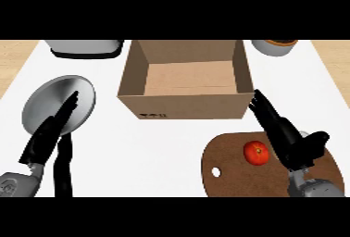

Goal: Pick the can from the cutting board and place it in the cardboard box

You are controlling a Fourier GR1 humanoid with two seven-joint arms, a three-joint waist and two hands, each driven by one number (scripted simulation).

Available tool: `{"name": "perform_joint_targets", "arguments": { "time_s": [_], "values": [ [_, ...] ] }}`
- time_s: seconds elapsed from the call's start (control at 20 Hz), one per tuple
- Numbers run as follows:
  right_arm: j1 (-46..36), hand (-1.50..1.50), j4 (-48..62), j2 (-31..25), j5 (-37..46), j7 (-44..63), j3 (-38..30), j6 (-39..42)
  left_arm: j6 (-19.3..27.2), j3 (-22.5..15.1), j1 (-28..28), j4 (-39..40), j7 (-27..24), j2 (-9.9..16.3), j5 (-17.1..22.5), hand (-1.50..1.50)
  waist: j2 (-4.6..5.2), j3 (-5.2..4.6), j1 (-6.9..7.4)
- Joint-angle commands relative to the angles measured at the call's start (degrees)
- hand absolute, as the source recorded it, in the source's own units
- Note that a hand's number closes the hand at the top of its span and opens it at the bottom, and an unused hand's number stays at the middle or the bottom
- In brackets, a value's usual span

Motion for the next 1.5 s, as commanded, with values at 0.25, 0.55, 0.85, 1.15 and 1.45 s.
{"name": "perform_joint_targets", "arguments": {
  "time_s": [0.25,0.55,0.85,1.15,1.45],
  "values": [
    [7.2,-1.50,3.4,-4.9,-19.3,-10.0,-21.6,9.1,10.7,9.8,2.6,3.4,1.7,3.3,-3.1,0.00,0.92,0.81,-1.61],
    [13.7,-1.50,12.7,-9.8,-2.4,-28.2,-17.6,10.0,10.6,8.2,1.9,3.0,5.3,1.1,-3.1,0.00,1.10,0.79,-1.43],
    [11.8,-1.50,29.1,-14.0,-2.5,-51.9,-22.8,24.9,7.1,10.2,-1.0,5.7,4.7,2.4,-1.9,0.00,1.23,0.69,-0.71],
    [7.6,-1.50,32.6,-24.3,14.5,-51.1,-18.9,17.0,8.8,9.4,-0.4,5.8,4.0,0.9,-3.9,0.00,1.40,0.59,0.04],
    [3.8,-1.50,28.7,-31.3,18.5,-42.8,-14.6,24.3,8.7,9.8,3.2,2.0,3.7,0.4,-4.1,0.00,0.92,0.50,0.13]
  ]
}}
